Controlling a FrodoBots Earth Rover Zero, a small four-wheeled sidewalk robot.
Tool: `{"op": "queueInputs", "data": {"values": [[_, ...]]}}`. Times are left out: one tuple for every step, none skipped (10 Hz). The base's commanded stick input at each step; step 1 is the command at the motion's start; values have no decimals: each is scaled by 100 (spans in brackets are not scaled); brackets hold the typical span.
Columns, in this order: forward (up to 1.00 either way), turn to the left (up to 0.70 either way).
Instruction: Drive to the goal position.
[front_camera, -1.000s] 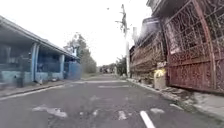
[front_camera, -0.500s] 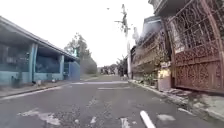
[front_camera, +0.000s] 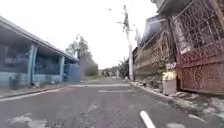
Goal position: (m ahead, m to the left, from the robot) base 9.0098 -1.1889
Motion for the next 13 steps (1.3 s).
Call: {"op": "queueInputs", "data": {"values": [[50,0],[50,0],[50,0],[50,0],[50,0],[50,0],[50,0],[50,0],[50,0],[50,0],[50,0],[50,0],[50,0]]}}
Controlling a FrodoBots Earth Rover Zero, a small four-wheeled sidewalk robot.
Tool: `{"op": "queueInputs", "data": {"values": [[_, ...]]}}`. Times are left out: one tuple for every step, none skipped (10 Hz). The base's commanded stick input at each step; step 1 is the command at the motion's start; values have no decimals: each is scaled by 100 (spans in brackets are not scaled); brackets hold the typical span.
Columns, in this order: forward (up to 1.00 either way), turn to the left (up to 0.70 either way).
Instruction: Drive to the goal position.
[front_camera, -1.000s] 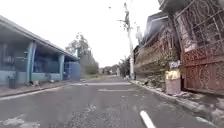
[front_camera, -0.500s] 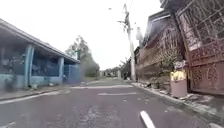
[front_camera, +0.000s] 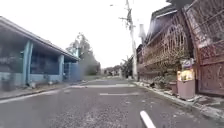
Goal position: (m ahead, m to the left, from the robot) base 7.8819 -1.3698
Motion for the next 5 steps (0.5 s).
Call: {"op": "queueInputs", "data": {"values": [[50,0],[50,0],[50,0],[50,0],[50,0]]}}
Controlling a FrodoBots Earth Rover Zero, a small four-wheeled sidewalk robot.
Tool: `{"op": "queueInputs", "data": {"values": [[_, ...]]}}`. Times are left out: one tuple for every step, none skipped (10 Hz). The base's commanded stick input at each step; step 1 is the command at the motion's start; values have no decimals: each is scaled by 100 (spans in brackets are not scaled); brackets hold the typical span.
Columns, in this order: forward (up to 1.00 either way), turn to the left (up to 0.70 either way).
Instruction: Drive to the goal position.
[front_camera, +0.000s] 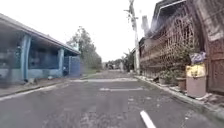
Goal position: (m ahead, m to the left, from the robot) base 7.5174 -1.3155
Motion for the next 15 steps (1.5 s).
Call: {"op": "queueInputs", "data": {"values": [[50,0],[50,0],[50,0],[50,0],[50,0],[50,0],[50,0],[50,0],[50,0],[50,0],[50,-19],[50,-50],[50,-50],[50,-50],[50,-50]]}}
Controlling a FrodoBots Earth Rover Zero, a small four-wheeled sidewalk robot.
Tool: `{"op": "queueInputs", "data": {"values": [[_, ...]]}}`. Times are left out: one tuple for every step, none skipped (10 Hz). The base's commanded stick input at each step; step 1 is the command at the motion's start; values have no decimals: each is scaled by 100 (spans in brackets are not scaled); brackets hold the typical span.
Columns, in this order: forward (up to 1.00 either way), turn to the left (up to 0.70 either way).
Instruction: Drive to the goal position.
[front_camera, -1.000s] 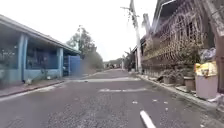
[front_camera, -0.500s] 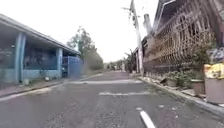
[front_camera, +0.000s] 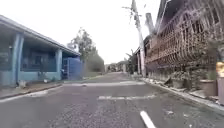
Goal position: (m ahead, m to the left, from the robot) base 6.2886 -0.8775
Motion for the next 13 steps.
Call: {"op": "queueInputs", "data": {"values": [[50,-31],[50,0],[50,0],[50,0],[50,0],[50,0],[50,0],[50,0],[50,0],[50,0],[50,0],[50,0],[50,0]]}}
